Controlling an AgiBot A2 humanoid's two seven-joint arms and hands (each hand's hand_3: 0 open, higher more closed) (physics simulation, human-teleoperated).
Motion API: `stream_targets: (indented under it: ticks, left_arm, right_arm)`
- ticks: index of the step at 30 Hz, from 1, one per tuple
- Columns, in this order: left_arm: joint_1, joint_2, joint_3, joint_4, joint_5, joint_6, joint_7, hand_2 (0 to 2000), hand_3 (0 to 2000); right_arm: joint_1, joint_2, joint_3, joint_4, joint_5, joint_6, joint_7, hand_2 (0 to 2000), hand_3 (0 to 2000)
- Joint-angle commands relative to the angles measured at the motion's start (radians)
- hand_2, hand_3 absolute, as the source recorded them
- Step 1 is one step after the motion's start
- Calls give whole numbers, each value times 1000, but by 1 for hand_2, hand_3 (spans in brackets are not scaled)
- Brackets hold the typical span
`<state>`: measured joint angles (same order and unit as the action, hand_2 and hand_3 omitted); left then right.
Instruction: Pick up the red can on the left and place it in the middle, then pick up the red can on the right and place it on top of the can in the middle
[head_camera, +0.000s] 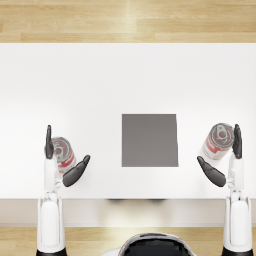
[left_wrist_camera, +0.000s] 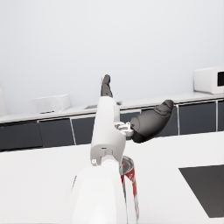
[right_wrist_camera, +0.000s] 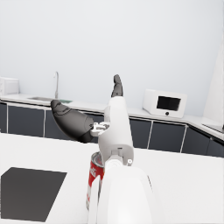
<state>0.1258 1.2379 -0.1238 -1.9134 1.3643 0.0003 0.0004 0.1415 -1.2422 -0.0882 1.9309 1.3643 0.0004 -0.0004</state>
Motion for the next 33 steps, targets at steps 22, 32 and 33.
stream_targets:
  ticks: [22,32,33]
  left_arm:
    - [-100,72,-61,319,15,0,0,0,0]
    - [-34,80,-59,457,15,0,0,0,0]
    - [-34,81,-61,457,15,0,0,0,0]
  right_arm:
    - [-4,-45,-14,-470,15,0,0,0,0]
    - [97,-67,-3,-663,15,0,0,0,0]
    - [101,-69,-2,-663,15,0,0,0,0]
